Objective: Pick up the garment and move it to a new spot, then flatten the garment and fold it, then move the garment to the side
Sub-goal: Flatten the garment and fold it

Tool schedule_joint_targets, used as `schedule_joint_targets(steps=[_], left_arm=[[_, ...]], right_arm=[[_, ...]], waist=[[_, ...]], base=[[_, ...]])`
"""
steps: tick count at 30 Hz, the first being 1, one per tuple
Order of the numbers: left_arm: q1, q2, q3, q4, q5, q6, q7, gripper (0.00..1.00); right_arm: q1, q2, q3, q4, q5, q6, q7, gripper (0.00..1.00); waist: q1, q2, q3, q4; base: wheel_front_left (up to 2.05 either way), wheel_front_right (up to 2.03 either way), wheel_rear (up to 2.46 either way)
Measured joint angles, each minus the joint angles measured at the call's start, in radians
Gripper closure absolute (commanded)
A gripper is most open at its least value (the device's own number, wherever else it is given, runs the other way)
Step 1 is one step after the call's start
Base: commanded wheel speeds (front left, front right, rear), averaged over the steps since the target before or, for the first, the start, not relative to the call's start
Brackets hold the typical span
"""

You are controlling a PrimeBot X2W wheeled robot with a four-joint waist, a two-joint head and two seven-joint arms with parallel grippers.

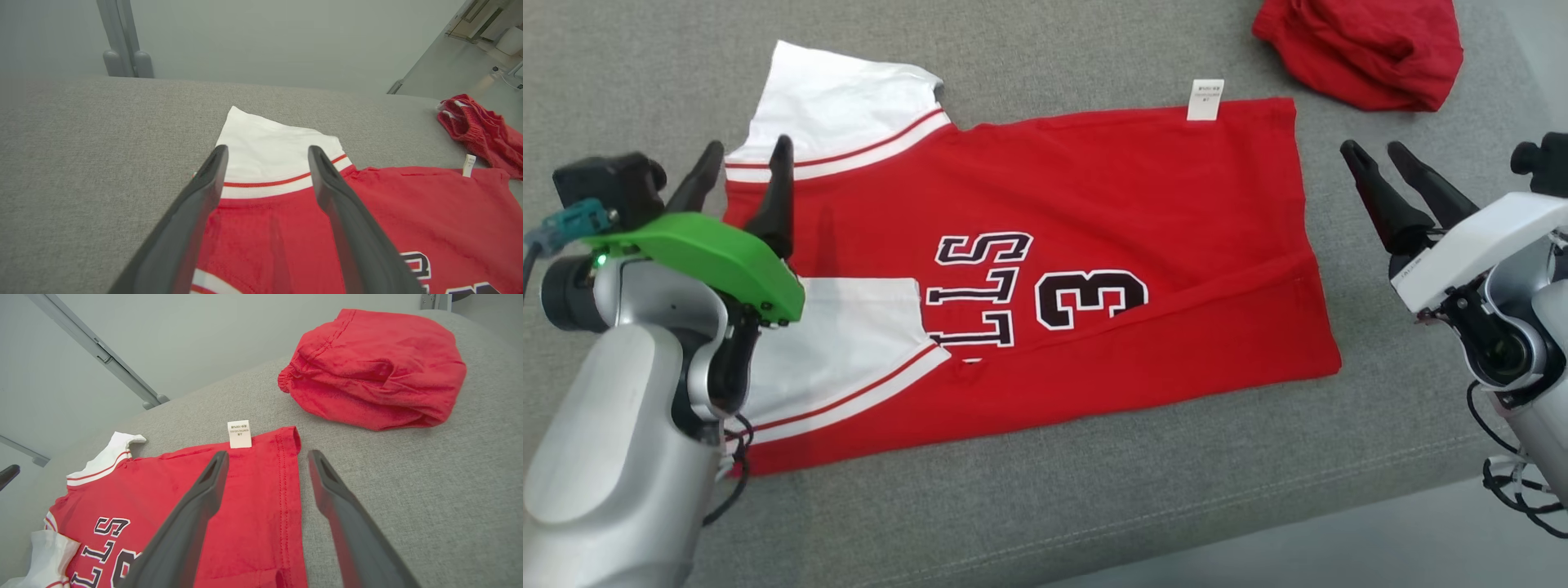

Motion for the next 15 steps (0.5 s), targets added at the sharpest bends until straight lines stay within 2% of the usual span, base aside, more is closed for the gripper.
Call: schedule_joint_targets(steps=[15], left_arm=[[-0.279, 0.024, -0.024, 0.223, 0.128, 0.012, 0.142, 0.0]], right_arm=[[-0.135, 0.059, 0.045, -0.015, -0.036, 0.021, 0.035, 0.0]], waist=[[0.0, 0.0, 0.123, -0.082]], base=[[0.0, 0.0, 0.0]])
